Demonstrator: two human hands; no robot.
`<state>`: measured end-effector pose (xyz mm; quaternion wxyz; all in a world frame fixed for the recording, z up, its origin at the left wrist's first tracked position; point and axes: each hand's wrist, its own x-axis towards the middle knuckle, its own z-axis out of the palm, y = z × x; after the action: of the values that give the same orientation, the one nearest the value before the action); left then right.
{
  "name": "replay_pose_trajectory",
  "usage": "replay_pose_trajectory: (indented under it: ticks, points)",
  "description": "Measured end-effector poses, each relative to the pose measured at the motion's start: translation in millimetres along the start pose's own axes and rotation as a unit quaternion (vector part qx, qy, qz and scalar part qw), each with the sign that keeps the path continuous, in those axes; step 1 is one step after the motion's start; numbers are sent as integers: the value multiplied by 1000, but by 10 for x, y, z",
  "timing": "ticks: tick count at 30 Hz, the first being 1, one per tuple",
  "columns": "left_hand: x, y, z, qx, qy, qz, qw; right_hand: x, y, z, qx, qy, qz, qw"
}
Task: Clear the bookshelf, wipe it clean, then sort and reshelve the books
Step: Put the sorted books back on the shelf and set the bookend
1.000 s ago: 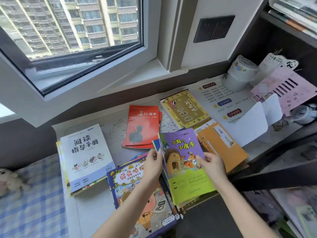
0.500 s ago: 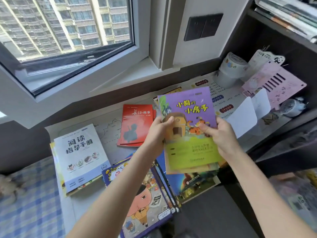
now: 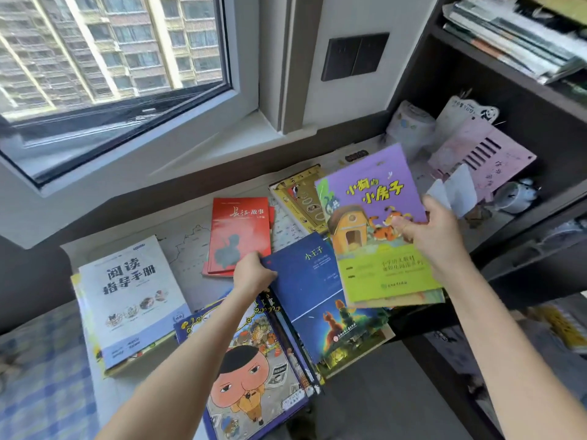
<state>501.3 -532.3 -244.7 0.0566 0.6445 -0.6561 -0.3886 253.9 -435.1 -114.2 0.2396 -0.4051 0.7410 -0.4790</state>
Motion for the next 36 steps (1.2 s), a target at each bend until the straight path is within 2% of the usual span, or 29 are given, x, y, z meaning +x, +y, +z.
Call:
replay_pose_trajectory:
  ticks: [2,3,5,6,7,8,10,12,15,20,22,25,31,36]
  points:
    - [-17,46,-11,-105,52,-8,993,-50,181,90,47,-48,62,996]
    - [-5,64,2,-197,63,-24,978,-96,279,166,62,-67,96,991]
    - [-55,158,22,-413,19,-90,906,-217,510,359,69,-104,154,980]
    - [-67,177,73,-460,-21,-117,880,-280,653,465,68,-116,173,976]
    - [-117,201,114,-453,-57,-125,881,-344,783,573,64,-118,190,972]
    - [-186,211,162,-418,-76,-120,897,-402,896,671,60,-112,199,972]
    - [-255,177,292,-379,-44,-80,921,-472,1062,826,50,-92,189,976]
    - [-331,218,299,-430,-37,-49,901,-466,1019,853,41,-76,167,982]
    - [-476,420,150,-491,-45,34,869,-379,673,686,173,-79,186,964]
    - [-712,892,-403,-543,-83,201,811,-298,-67,261,192,-73,12,979]
    - [-749,998,-559,-537,-101,255,798,-297,-204,179,204,-55,-29,977]
    - [-765,965,-569,-516,-112,273,804,-364,-159,195,198,-57,-33,978]
    - [-801,613,-200,-419,-164,224,865,-697,364,387,186,-87,74,976]
    - [-872,709,-156,-407,-101,154,895,-514,350,400,124,-75,78,986]
